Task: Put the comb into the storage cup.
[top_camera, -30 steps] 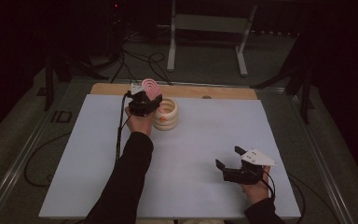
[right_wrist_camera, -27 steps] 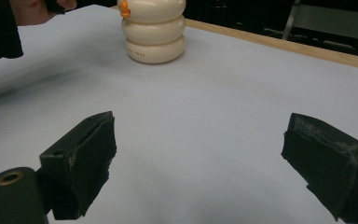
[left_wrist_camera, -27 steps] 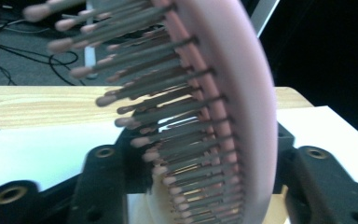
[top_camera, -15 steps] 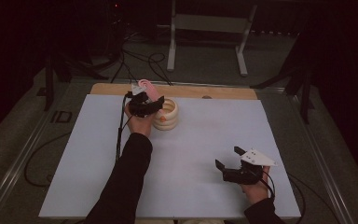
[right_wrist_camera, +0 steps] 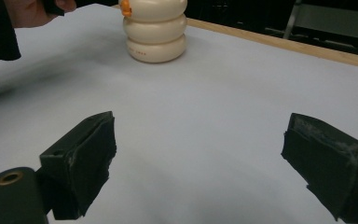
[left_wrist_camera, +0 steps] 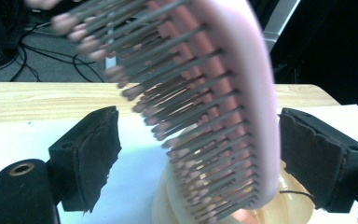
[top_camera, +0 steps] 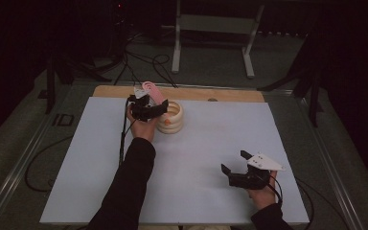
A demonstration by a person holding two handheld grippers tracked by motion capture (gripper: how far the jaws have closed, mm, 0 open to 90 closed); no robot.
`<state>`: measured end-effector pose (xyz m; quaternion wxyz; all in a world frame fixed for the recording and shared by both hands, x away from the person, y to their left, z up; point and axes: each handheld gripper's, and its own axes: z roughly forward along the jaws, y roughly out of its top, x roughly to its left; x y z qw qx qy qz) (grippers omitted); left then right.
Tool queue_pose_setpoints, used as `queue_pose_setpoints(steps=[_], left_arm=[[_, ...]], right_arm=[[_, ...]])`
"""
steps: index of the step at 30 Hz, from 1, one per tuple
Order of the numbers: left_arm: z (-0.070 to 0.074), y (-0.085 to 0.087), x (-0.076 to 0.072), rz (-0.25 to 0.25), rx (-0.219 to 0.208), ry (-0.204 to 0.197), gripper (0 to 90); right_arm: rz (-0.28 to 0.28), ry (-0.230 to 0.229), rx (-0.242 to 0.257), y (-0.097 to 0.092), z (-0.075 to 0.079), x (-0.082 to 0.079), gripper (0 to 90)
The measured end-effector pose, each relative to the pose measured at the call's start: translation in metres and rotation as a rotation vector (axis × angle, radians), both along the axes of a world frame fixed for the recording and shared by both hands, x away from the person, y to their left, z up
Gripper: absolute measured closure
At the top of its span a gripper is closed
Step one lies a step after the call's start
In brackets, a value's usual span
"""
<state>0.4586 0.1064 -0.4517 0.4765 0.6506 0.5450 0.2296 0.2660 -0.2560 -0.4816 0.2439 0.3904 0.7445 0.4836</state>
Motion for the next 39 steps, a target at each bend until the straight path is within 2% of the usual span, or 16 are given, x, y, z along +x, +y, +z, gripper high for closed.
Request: queue_pose_setpoints(steps=[1, 7, 23, 39], left_arm=[[-0.001, 0.000, -0.001, 0.001, 0.020, 0.002, 13.7], [-0.002, 0.002, -0.001, 0.003, 0.019, 0.004, 11.5], [-0.001, 0.004, -0.008, -0.031, 0.064, 0.004, 0.3], [-0.001, 0.008, -0.020, -0.060, 0.109, -0.001, 0.1]], right_arm=[[0.000, 0.000, 0.000, 0.000, 0.000, 0.000, 9.2], [0.000, 0.001, -0.004, 0.000, 0.000, 0.000, 9.2], [0.002, 0.003, -0.004, 0.001, -0.001, 0.000, 9.2], [0.003, 0.003, -0.006, 0.001, 0.000, 0.000, 9.2]])
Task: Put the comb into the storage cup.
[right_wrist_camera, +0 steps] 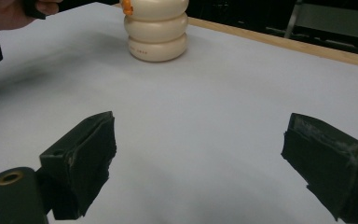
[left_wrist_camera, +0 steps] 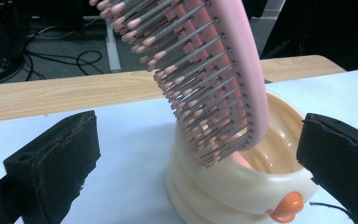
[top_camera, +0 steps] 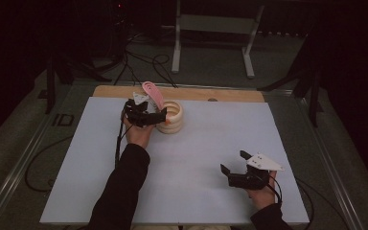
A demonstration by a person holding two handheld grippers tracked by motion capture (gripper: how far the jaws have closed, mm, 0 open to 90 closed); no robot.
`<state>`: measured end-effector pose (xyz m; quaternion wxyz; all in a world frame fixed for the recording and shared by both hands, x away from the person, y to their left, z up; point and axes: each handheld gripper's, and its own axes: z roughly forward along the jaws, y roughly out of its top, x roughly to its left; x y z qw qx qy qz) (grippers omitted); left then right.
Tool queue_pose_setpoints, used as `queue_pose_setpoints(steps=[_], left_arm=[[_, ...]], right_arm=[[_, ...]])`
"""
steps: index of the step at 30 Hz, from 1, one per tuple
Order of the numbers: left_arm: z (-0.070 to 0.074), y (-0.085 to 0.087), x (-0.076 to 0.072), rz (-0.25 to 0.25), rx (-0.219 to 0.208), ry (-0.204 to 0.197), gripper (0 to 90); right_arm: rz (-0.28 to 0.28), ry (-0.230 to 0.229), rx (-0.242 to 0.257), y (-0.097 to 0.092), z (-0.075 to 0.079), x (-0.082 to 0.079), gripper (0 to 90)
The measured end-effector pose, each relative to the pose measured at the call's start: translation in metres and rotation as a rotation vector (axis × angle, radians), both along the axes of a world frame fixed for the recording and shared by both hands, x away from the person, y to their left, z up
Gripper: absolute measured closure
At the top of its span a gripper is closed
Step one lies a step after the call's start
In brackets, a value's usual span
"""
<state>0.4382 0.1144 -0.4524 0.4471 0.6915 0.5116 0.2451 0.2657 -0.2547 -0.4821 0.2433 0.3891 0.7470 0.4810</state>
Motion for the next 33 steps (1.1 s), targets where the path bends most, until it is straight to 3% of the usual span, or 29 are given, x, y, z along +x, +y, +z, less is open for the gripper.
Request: queue_pose_setpoints(steps=[8, 15, 22, 33], left_arm=[[0.003, 0.009, -0.009, -0.028, 0.014, -0.010, 0.1], [0.006, 0.018, -0.018, -0.034, -0.009, -0.018, 0.2], [0.007, 0.020, -0.030, -0.072, 0.041, -0.032, 0.1], [0.009, 0.032, -0.053, -0.118, 0.077, -0.052, 0.1]], right_arm=[[0.001, -0.001, 0.002, 0.000, 0.000, 0.000, 9.2], [0.003, -0.002, 0.000, 0.001, 0.000, 0.000, 9.2], [0.005, -0.003, -0.001, 0.002, 0.000, 0.000, 9.2], [0.004, -0.002, 0.000, 0.002, 0.000, 0.000, 9.2]])
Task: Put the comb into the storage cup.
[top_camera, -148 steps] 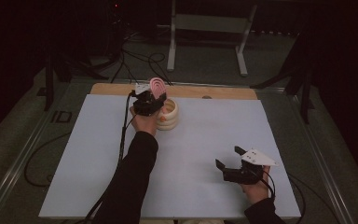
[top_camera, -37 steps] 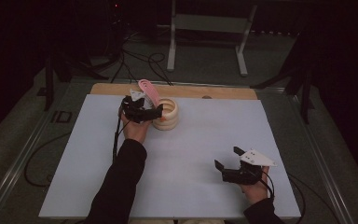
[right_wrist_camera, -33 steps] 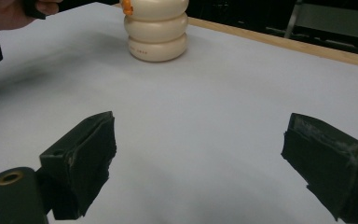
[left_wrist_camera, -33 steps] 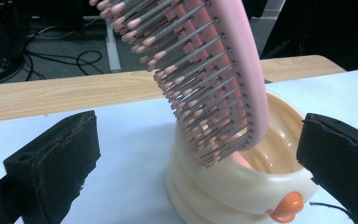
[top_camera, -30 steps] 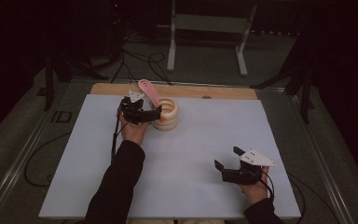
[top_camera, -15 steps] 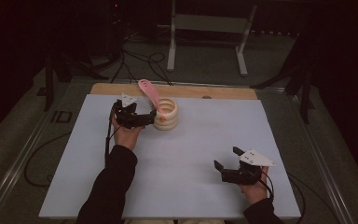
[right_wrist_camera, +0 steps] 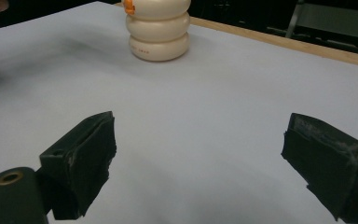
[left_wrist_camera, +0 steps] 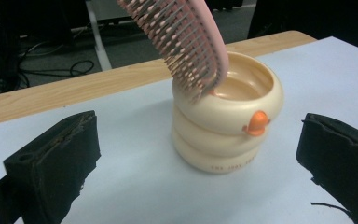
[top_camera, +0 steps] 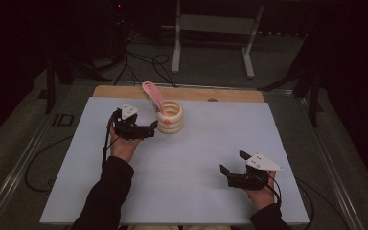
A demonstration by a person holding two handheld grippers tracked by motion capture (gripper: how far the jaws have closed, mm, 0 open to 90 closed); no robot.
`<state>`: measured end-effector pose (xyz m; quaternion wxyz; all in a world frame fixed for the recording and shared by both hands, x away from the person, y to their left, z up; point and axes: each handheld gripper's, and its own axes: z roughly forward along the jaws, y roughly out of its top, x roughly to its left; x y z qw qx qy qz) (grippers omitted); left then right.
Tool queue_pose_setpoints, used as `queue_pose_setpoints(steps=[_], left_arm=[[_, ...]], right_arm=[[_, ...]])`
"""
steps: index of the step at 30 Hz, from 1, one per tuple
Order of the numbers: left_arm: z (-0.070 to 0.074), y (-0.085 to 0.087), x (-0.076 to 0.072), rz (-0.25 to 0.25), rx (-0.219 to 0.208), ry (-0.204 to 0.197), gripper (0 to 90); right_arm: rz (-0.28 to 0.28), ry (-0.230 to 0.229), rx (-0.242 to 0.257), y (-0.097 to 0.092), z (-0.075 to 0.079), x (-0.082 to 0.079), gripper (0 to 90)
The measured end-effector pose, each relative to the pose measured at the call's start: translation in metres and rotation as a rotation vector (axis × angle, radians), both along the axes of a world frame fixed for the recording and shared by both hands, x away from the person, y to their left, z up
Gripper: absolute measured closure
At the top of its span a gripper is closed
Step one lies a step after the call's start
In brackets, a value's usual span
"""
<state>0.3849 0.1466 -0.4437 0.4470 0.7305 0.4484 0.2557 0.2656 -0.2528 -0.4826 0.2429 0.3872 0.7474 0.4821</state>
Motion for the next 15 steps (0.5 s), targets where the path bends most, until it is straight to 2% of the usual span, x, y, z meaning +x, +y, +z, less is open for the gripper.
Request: queue_pose_setpoints(steps=[6, 8, 10, 11, 15], left_arm=[[0.000, 0.008, -0.011, -0.012, 0.006, -0.003, 0.1], [-0.001, 0.019, -0.020, -0.011, -0.016, -0.004, 0.1], [-0.001, 0.019, -0.020, -0.011, -0.016, -0.004, 0.1], [-0.004, 0.030, -0.030, 0.000, -0.021, -0.004, 0.1], [-0.006, 0.038, -0.040, 0.004, -0.017, -0.010, 0.1]], right_arm=[[-0.001, 0.000, 0.001, 0.000, 0.000, 0.000, 9.2], [-0.003, 0.001, 0.003, -0.001, 0.000, 0.000, 9.1], [-0.003, 0.001, 0.003, -0.001, 0.000, 0.000, 9.1], [-0.002, -0.002, 0.003, 0.000, 0.000, 0.000, 9.2], [-0.003, -0.002, 0.003, 0.000, 0.000, 0.000, 9.1]])
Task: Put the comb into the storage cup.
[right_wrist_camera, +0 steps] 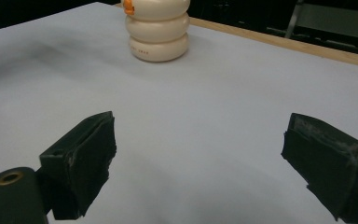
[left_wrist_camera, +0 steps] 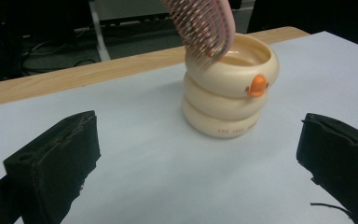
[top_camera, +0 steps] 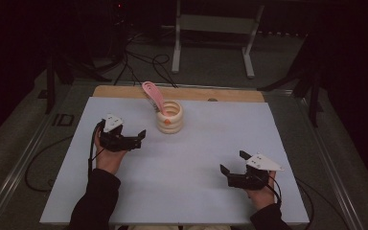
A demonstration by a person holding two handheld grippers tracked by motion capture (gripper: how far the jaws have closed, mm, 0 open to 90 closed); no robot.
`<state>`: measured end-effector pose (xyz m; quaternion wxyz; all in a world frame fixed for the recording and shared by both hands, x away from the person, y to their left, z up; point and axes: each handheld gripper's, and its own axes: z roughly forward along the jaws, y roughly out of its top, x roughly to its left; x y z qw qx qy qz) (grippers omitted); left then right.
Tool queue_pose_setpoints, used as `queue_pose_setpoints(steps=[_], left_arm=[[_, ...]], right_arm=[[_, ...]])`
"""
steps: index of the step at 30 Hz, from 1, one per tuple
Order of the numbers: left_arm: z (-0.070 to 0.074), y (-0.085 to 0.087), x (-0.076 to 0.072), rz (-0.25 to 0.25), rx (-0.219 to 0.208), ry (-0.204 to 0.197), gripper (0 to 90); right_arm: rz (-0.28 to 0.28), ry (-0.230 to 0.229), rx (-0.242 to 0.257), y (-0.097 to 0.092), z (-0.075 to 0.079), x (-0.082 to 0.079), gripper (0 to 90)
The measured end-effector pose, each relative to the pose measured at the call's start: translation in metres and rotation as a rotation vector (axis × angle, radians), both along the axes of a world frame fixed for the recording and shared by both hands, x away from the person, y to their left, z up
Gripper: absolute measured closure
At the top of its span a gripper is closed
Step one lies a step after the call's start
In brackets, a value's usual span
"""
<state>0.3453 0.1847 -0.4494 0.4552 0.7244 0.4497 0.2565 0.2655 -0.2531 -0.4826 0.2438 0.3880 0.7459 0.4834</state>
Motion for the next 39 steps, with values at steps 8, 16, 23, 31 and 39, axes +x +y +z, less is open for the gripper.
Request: queue_pose_setpoints(steps=[8, 16, 23, 31, 39], left_arm=[[-0.008, 0.017, -0.027, 0.000, 0.012, -0.009, 0.1], [-0.024, 0.037, -0.051, 0.006, -0.008, 0.006, 0.1], [-0.029, 0.047, -0.066, 0.007, -0.002, -0.017, 0.1], [-0.030, 0.060, -0.081, 0.002, 0.000, -0.070, 0.1], [-0.030, 0.068, -0.092, -0.001, -0.023, -0.114, 0.1]], right_arm=[[-0.003, -0.001, 0.005, -0.001, 0.001, -0.001, 9.1], [-0.003, -0.010, 0.010, -0.002, 0.002, -0.001, 9.1], [-0.002, -0.025, 0.025, -0.002, 0.003, -0.003, 9.1], [-0.005, -0.050, 0.041, -0.005, 0.006, -0.005, 9.0], [-0.008, -0.070, 0.050, -0.009, 0.007, -0.006, 9.0]])
